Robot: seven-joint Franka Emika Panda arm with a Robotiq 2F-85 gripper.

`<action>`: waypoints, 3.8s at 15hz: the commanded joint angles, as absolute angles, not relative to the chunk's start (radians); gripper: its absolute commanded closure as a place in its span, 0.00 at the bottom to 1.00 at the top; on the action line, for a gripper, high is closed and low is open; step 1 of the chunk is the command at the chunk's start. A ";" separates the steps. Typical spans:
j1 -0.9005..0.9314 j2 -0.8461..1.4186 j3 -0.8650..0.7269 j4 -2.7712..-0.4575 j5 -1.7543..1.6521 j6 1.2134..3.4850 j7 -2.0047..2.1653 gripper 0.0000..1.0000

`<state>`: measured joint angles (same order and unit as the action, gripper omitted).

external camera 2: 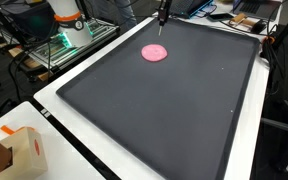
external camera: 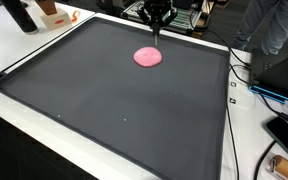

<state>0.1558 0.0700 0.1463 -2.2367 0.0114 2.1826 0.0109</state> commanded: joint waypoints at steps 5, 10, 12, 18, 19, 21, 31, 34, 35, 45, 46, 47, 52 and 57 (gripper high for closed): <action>0.126 -0.022 0.127 -2.410 0.051 2.324 -0.027 0.97; 0.116 -0.011 0.114 -2.448 0.066 2.377 -0.038 0.97; 0.113 -0.007 0.112 -2.458 0.072 2.394 -0.043 0.97; 0.108 0.007 0.109 -2.479 0.105 2.450 -0.068 0.97; 0.108 0.012 0.109 -2.480 0.110 2.456 -0.071 0.97; 0.107 0.018 0.108 -2.484 0.108 2.467 -0.073 0.97; 0.103 0.055 0.108 -2.487 0.109 2.494 -0.079 0.97; 0.103 0.070 0.109 -2.486 0.104 2.515 -0.078 0.97; 0.103 0.077 0.109 -2.484 0.102 2.520 -0.077 0.97; 0.099 0.113 0.111 -2.476 0.105 2.516 -0.082 0.97; 0.098 0.116 0.112 -2.474 0.109 2.515 -0.086 0.97; 0.098 0.117 0.112 -2.473 0.111 2.514 -0.089 0.97; 0.097 0.100 0.112 -2.476 0.111 2.506 -0.092 0.97; 0.101 0.057 0.114 -2.480 0.102 2.476 -0.083 0.97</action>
